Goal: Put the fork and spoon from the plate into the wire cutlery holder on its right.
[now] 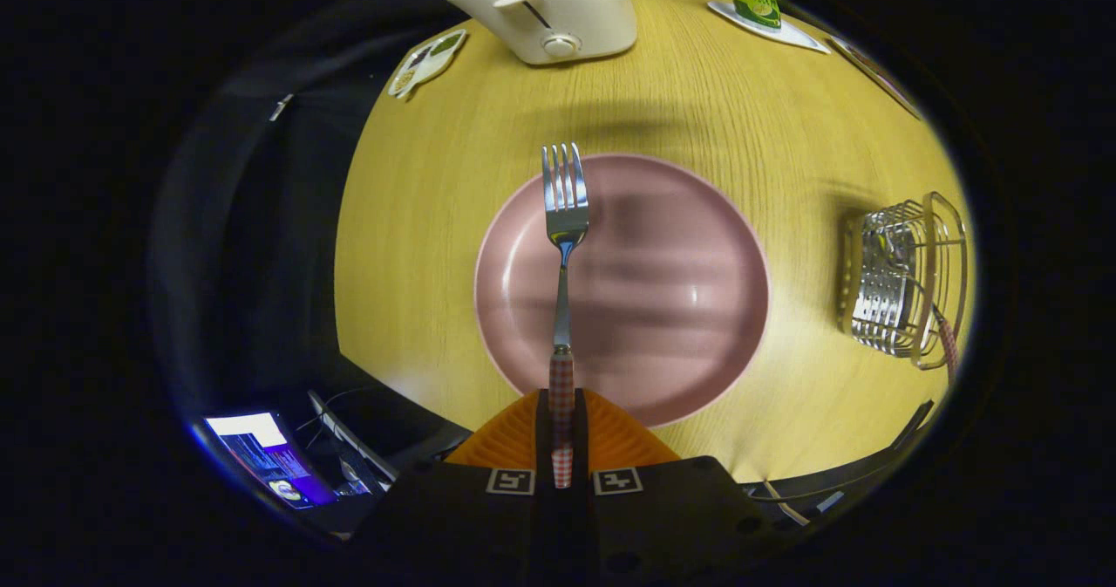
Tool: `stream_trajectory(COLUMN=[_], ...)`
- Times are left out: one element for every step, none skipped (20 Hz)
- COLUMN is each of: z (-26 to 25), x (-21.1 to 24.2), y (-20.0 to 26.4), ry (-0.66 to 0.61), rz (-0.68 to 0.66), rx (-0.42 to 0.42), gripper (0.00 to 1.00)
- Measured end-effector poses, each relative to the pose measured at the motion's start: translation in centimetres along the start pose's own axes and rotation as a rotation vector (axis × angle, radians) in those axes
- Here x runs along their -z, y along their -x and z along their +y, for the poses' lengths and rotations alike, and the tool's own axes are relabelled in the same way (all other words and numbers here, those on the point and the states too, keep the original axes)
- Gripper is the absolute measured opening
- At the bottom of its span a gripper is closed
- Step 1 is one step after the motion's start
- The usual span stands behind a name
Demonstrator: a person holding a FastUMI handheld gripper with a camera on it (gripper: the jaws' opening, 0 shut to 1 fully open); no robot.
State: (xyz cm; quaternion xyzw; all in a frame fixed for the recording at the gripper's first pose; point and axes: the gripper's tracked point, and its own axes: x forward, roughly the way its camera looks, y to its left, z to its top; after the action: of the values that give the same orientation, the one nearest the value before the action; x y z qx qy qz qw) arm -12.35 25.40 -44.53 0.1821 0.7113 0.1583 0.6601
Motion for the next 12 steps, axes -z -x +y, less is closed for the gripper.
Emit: stream_trajectory(z=[-0.1,-0.2,-0.4,-1.0,-1.7,-2.4,-3.3,-4.1,-5.1,-6.3,-7.6,-9.1], x=[0.2,0.5,0.8,0.7,1.0,1.1,1.2,1.4,1.6,1.8,1.9,2.0], y=[1.8,3.5,5.2,6.9,8.7,10.5,12.2,13.7,15.0,16.2,17.1,18.2], ry=[0.019,0.037,0.051,0.061,0.071,0.082,0.090,0.095,0.098,0.100,0.099,0.100], rz=[-0.007,-0.012,-0.013,-0.012,-0.009,-0.007,-0.002,0.005,0.014,0.033,0.055,0.084], rx=[-0.011,-0.023,-0.032,-0.036,-0.032,-0.023,-0.012,-0.005,0.003,0.019,0.041,0.073], gripper=[0.10,0.10,0.10,0.10,0.10,0.10,0.10,0.10,0.10,0.10,0.10,0.10])
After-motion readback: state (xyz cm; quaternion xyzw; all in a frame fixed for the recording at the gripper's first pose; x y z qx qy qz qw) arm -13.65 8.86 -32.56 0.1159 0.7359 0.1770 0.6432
